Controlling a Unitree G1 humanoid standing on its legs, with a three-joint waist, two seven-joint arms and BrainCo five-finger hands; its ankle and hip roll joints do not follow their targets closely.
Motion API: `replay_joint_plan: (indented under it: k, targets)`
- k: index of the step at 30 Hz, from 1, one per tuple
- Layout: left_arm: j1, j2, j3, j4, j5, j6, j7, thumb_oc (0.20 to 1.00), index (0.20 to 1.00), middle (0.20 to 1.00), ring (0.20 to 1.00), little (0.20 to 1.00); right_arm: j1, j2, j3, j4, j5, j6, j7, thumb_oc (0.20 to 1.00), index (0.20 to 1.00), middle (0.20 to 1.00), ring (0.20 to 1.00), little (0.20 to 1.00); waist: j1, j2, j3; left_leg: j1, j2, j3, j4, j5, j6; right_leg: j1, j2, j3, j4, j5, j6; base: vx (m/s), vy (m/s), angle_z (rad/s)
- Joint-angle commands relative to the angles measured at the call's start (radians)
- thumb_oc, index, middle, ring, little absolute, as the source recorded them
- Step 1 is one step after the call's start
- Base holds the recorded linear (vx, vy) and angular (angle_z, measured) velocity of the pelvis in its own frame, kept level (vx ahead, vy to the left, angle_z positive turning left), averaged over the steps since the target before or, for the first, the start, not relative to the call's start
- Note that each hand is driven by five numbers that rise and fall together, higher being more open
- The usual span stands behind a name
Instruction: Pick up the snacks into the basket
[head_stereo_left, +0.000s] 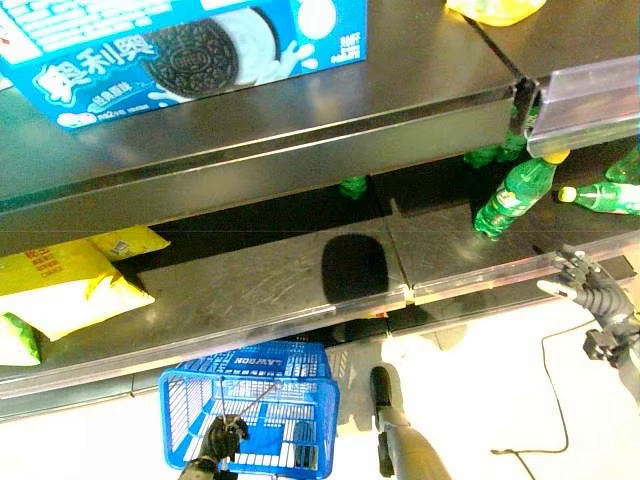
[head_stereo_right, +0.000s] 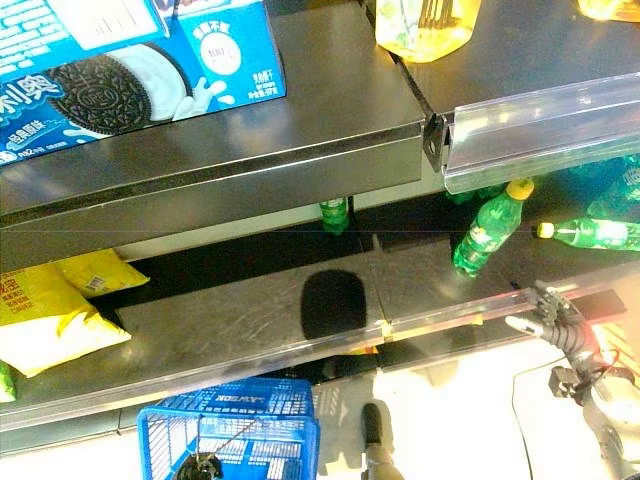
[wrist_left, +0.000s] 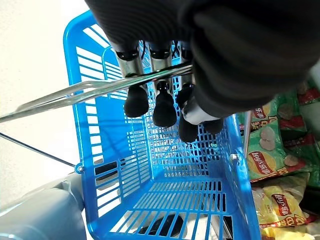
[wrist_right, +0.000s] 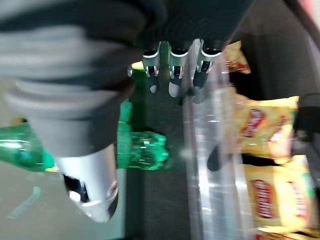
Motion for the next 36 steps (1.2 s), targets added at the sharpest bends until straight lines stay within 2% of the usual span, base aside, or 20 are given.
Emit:
replay_joint_plan:
  k: [1,10,17,24,36]
  targets:
    - [0.031,0.042,0.015,0.008,-0.014,-0.009,0.025,0.2,0.2,0.2,0.2,0.2,-0.025,-0.001,-0.005,-0.052,0.008,-0.07,-0.032,1.0,1.0,1.0,1.0,1.0,0.022,-0.025,-0.028,-0.079,0.005,-0.03,0.024,0.012,-0.006,0.007,-0.039,0.061,0.119,-0.161,0.139,-0.01,0.002,-0.06]
    - [0.011,0.032,-0.015,0.026,0.0,-0.007,0.03,0.2,0.2,0.2,0.2,0.2,-0.146,0.061,0.104,0.032,-0.052,-0.06,-0.07,1.0,1.0,1.0,1.0,1.0,0.04,-0.012,-0.025,-0.086,0.001,-0.032,0.03,0.013,-0.005,0.004,-0.043,0.059,0.122,-0.16,0.138,0.0,0.0,0.0]
    - [0.007,0.026,-0.038,0.031,0.006,-0.003,0.031,0.2,0.2,0.2,0.2,0.2,-0.236,0.062,0.188,0.085,-0.103,-0.043,-0.082,1.0,1.0,1.0,1.0,1.0,0.052,0.004,-0.021,-0.093,-0.003,-0.036,0.033,0.018,-0.004,0.003,-0.047,0.055,0.122,-0.159,0.136,0.0,0.0,0.0]
    - [0.007,0.024,-0.057,0.035,0.012,-0.002,0.031,0.2,0.2,0.2,0.2,0.2,-0.314,0.08,0.22,0.16,-0.124,-0.039,-0.114,1.0,1.0,1.0,1.0,1.0,0.063,0.017,-0.02,-0.097,-0.006,-0.038,0.037,0.019,-0.005,0.001,-0.052,0.053,0.125,-0.16,0.135,0.0,0.0,0.0]
    - [-0.001,0.033,-0.092,0.042,0.006,-0.005,0.032,0.2,0.2,0.2,0.2,0.2,-0.555,0.023,0.303,0.312,-0.172,-0.022,-0.168,1.0,1.0,1.0,1.0,1.0,0.085,0.04,-0.021,-0.107,-0.01,-0.044,0.045,0.019,-0.006,-0.009,-0.059,0.051,0.134,-0.164,0.133,0.0,0.0,0.0]
